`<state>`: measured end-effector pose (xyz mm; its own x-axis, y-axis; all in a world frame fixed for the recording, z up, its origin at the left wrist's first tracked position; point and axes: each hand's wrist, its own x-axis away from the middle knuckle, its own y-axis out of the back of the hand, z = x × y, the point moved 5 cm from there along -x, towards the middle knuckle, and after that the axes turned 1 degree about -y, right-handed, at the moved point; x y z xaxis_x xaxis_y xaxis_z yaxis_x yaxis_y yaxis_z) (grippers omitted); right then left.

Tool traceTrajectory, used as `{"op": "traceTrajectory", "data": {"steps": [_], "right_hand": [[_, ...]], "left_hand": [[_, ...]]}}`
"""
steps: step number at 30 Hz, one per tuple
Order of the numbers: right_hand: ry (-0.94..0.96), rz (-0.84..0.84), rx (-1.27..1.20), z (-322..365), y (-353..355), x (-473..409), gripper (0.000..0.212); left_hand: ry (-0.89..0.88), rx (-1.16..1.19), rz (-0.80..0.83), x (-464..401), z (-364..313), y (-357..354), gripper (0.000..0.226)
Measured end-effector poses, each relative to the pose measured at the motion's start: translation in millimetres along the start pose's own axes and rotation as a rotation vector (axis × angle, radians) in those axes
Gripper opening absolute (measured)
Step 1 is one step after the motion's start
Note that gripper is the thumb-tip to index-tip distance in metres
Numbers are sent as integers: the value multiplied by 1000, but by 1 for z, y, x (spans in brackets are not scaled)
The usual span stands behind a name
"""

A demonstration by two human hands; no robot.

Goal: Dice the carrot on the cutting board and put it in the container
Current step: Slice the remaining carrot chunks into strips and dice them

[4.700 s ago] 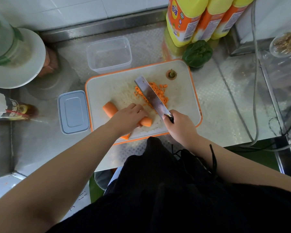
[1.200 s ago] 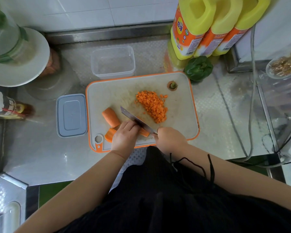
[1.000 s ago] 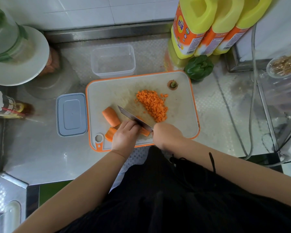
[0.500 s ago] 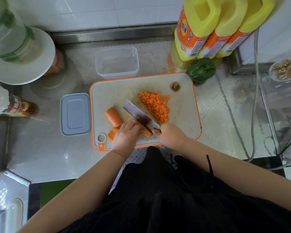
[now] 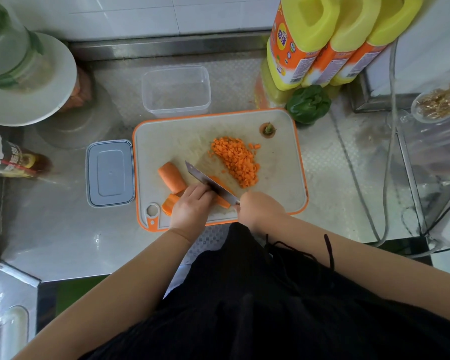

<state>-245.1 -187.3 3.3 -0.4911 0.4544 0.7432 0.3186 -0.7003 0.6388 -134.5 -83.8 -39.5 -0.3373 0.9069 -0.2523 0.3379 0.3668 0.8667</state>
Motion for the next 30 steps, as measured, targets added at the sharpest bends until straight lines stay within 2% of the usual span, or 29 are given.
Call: {"op": "traceTrajectory", "data": {"steps": [4,7,9,14,17,25,30], "right_hand": [[1,-20,-14,2,-6,-4,29],[25,-57,-36,5,-15,-3,22],[19,-95,-51,2,-16,-4,28],[49,-16,-129,-12,-6,-13,38],[75,-26,-138,-11,-3,-9,43],[43,-29,-88,-4,-7,3,35],[11,-5,-39,0,-2,5,24]], "left_hand": [[0,25,-3,2,-1,0,22],[-10,22,-9,2,-1,0,21],[-13,15,-19,1,-1,1,20],[8,-28,-24,6,1,-1,8],[29,-7,-61,5,2,0,5],[30,-4,-48,6,3,2,21],[38,6,-48,5,4,1,23]]}}
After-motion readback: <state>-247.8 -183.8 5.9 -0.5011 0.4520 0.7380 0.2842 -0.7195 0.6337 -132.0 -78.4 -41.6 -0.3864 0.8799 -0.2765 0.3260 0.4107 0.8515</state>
